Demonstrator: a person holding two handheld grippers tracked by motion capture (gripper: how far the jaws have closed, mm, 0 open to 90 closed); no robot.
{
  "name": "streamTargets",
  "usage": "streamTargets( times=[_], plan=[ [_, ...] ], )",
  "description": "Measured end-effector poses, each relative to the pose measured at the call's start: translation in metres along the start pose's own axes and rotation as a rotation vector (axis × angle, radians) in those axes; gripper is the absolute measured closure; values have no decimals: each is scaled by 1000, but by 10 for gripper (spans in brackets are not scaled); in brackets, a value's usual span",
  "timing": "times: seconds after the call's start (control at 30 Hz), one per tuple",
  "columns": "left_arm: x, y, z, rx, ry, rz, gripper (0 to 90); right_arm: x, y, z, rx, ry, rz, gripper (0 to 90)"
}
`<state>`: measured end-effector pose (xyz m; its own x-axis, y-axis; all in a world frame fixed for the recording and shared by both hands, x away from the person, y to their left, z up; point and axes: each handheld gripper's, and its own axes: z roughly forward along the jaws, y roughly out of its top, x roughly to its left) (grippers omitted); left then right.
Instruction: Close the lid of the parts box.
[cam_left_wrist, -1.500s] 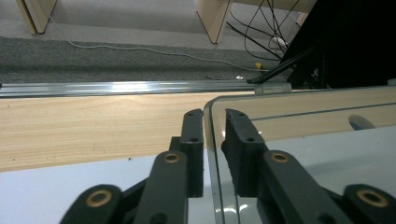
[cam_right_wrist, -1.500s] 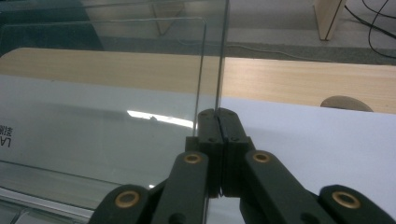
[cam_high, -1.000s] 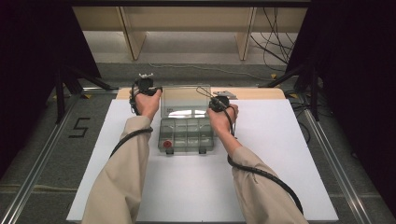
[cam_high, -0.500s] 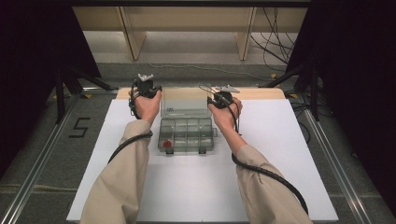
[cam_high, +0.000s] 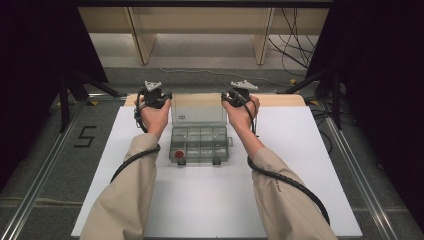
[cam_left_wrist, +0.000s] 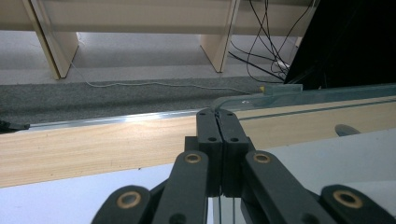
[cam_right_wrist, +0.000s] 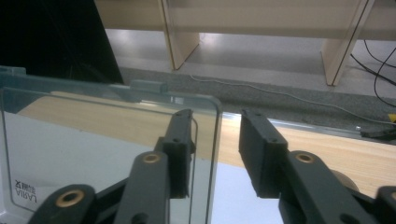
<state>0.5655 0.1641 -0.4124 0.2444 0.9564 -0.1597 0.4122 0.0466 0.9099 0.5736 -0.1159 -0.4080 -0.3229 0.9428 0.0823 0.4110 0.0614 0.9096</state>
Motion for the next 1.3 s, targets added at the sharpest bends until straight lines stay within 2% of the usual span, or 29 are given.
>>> streamTargets(
  times=[0.23, 0.33, 0.47, 0.57, 0.9, 1.1, 1.3],
  plan=[
    [0, -1, -2, -7, -8, 0, 892, 1, 0, 1, 7, 9, 8, 746],
    [1, 0, -2, -4, -9, 1, 892, 1, 0, 2, 22, 3, 7, 771],
    [0, 0, -3, -1, -11, 7, 893, 2, 1, 2, 15, 1, 9, 803],
    [0, 0, -4, -3, -12, 6, 892, 2, 1, 1, 25, -8, 17, 856],
    [2, 0, -4, -1, -27, 13, 890, 3, 1, 0, 16, -36, 4, 876],
    [2, 0, -6, -4, -29, 22, 889, 5, 1, -3, 14, -33, 18, 879],
    [2, -1, -9, -13, -37, 33, 888, 5, 0, -7, 5, -35, 6, 879]
  ],
)
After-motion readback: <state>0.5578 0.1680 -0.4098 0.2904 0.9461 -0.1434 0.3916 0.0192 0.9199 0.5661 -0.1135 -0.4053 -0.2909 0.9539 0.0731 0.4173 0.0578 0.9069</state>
